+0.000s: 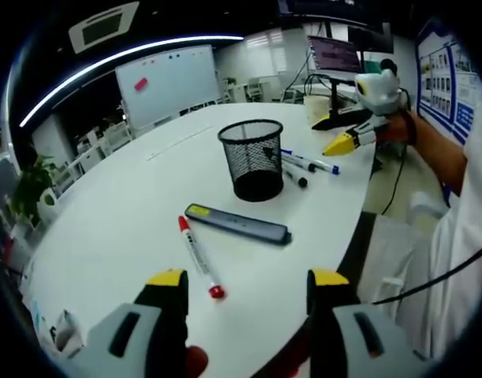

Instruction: Place the scattered laser pointers and whiteboard markers into the pen holder and stack the scattered paper cups together

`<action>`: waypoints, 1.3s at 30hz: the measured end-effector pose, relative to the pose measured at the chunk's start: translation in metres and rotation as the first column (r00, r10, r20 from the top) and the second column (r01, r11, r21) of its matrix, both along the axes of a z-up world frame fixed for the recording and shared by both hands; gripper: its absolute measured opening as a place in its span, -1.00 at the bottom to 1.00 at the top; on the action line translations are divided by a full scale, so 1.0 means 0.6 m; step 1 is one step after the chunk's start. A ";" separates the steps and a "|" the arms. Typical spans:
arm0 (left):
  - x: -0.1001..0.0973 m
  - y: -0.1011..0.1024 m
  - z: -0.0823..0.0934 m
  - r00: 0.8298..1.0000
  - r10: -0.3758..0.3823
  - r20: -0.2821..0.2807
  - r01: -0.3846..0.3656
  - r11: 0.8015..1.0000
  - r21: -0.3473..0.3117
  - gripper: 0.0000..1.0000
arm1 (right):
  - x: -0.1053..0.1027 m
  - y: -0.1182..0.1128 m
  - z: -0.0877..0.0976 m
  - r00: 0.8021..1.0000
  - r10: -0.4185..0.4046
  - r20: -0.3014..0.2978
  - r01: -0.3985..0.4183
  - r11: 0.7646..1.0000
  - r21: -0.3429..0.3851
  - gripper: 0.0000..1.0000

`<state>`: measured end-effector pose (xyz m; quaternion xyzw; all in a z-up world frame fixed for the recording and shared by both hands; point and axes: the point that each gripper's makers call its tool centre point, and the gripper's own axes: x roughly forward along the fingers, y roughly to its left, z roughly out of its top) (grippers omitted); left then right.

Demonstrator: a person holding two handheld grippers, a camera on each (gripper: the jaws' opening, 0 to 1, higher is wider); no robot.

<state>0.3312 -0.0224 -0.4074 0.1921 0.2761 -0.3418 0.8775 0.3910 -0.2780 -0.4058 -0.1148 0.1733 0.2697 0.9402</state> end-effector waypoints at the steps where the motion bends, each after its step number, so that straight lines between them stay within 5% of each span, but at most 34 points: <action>1: 0.000 -0.001 0.000 1.000 -0.001 0.001 0.001 1.000 0.000 0.21 | 0.000 0.000 -0.001 1.000 -0.004 -0.003 0.004 1.000 0.005 0.23; 39: -0.003 -0.001 -0.003 1.000 -0.001 -0.005 0.001 1.000 0.006 0.21 | -0.022 0.027 -0.002 1.000 0.025 -0.004 -0.025 0.996 0.085 0.11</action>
